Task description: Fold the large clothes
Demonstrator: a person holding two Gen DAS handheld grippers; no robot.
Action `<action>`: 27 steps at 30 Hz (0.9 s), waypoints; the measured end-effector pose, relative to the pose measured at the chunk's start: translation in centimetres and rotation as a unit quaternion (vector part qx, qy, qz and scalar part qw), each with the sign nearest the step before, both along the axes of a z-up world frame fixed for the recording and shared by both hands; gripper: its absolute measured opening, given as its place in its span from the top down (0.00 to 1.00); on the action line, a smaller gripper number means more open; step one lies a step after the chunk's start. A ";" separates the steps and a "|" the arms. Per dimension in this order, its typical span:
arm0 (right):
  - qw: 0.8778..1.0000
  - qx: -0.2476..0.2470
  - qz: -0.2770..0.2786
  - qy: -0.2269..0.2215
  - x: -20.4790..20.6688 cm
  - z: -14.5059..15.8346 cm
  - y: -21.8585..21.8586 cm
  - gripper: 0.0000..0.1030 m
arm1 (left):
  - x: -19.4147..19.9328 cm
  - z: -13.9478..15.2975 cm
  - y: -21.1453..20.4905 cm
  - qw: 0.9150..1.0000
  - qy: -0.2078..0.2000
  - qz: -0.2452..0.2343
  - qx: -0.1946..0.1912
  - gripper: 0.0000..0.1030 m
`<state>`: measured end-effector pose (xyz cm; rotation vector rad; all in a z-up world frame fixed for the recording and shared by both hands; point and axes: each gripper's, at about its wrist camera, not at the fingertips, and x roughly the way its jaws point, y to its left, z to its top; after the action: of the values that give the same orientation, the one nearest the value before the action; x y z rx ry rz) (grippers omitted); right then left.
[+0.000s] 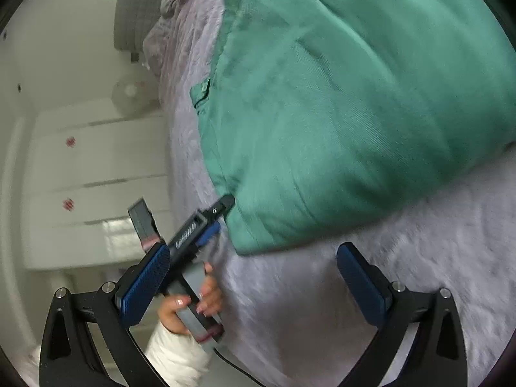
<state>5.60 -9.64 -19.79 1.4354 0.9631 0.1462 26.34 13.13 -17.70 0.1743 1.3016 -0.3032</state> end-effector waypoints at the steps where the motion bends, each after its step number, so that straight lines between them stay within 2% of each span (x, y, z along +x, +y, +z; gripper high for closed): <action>1: 1.000 0.005 -0.004 0.000 0.1 -0.4 0.1 0.00 | -0.6 1.0 0.1 1.000 0.000 0.000 -0.001 0.00; 9: 1.000 0.019 -0.009 -0.014 0.9 -0.9 1.0 0.00 | 0.0 1.7 2.2 1.000 -0.004 -0.004 -0.002 0.00; 12: 0.999 0.023 -0.016 -0.018 0.7 -0.9 0.8 0.00 | 0.6 1.5 3.0 0.999 -0.014 0.016 0.026 0.00; 14: 0.999 0.025 -0.021 -0.022 0.5 -0.9 0.7 0.00 | 0.8 1.7 4.1 1.000 0.001 0.028 -0.002 0.00; 16: 0.999 0.030 -0.027 -0.027 0.5 -1.0 0.6 0.00 | 0.9 2.0 5.1 0.998 0.027 0.035 -0.052 0.00; 17: 0.999 0.033 -0.031 -0.029 0.6 -1.1 0.5 0.00 | 1.0 2.1 5.5 0.996 0.042 0.035 -0.077 0.00; 20: 0.998 0.044 -0.036 -0.039 1.4 -1.5 0.7 0.00 | 0.9 2.3 6.1 0.990 0.063 0.028 -0.120 0.00; 22: 0.997 0.052 -0.037 -0.045 2.1 -1.7 1.2 0.00 | 1.0 2.1 6.4 0.984 0.088 0.024 -0.154 0.00; 25: 0.996 0.070 -0.030 -0.048 3.5 -2.6 2.2 0.00 | 1.1 2.3 6.2 0.976 0.109 0.027 -0.188 0.00; 27: 0.996 0.073 -0.023 -0.045 3.6 -2.5 2.7 0.00 | 1.0 2.9 6.3 0.976 0.106 0.029 -0.189 0.00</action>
<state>9.16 -6.94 -22.30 1.5709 0.8586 0.2499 27.32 19.46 -14.82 -0.2231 1.4306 -0.5235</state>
